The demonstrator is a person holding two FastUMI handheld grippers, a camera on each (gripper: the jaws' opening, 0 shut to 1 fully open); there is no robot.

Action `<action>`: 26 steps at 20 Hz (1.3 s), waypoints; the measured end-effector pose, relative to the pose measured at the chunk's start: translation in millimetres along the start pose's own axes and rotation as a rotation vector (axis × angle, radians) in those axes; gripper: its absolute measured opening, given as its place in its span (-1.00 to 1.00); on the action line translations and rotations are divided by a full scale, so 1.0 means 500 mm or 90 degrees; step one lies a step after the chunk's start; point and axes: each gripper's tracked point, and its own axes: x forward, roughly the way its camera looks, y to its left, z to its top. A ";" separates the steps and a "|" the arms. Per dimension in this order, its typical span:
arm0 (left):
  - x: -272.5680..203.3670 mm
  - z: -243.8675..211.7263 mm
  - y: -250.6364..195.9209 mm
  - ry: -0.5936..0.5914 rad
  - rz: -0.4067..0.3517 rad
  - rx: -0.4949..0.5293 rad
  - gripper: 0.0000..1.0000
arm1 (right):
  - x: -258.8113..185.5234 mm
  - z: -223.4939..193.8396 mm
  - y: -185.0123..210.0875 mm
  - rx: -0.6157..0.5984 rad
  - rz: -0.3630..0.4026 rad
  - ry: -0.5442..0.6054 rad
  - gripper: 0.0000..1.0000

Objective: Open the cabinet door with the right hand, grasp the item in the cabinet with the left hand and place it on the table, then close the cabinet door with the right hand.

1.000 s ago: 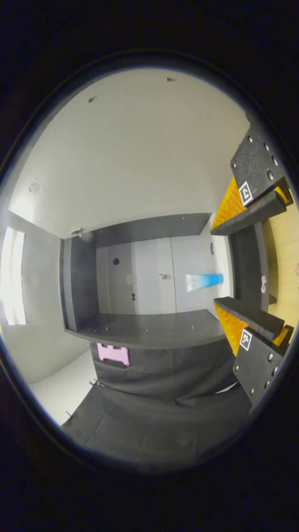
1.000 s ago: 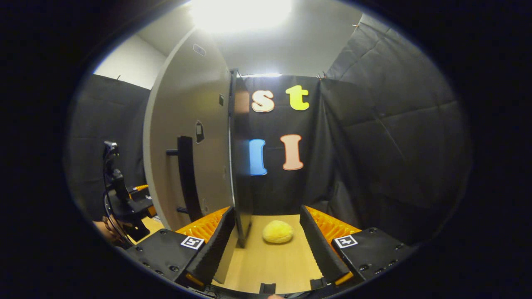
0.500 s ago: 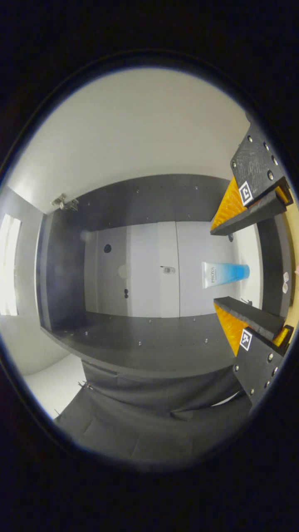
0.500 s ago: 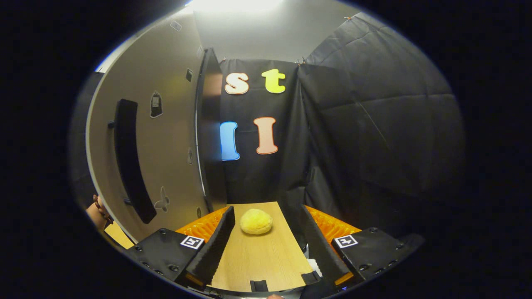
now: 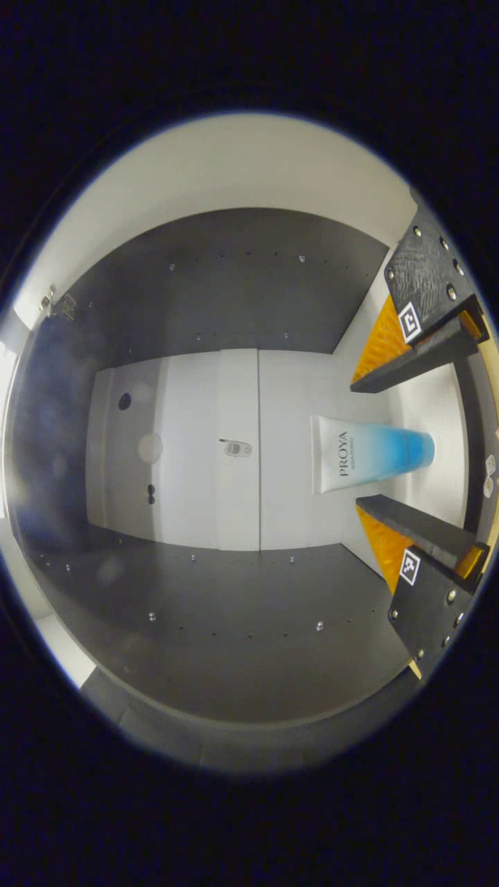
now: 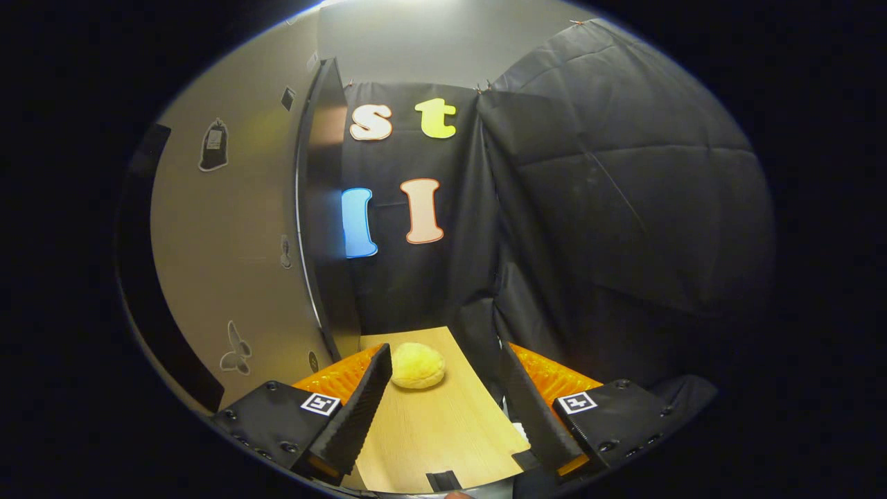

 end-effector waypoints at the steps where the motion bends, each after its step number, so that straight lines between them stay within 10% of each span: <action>1: 0.007 -0.006 0.002 0.003 0.002 0.001 0.83 | 0.006 -0.003 0.000 0.001 -0.006 0.004 0.96; 4: 0.017 -0.011 0.015 0.003 0.016 0.008 0.77 | 0.030 -0.005 0.008 0.004 -0.011 0.014 0.96; 7: 0.013 -0.008 0.015 0.001 0.023 0.002 0.08 | 0.024 -0.010 0.002 -0.001 -0.009 0.015 0.96; 9: 0.002 -0.007 0.018 0.006 0.023 -0.006 -0.03 | 0.023 -0.011 0.002 -0.001 -0.003 0.015 0.96; 26: -0.331 -0.087 0.152 -0.015 0.105 -0.014 -0.09 | 0.007 -0.015 0.005 -0.021 0.083 -0.019 0.86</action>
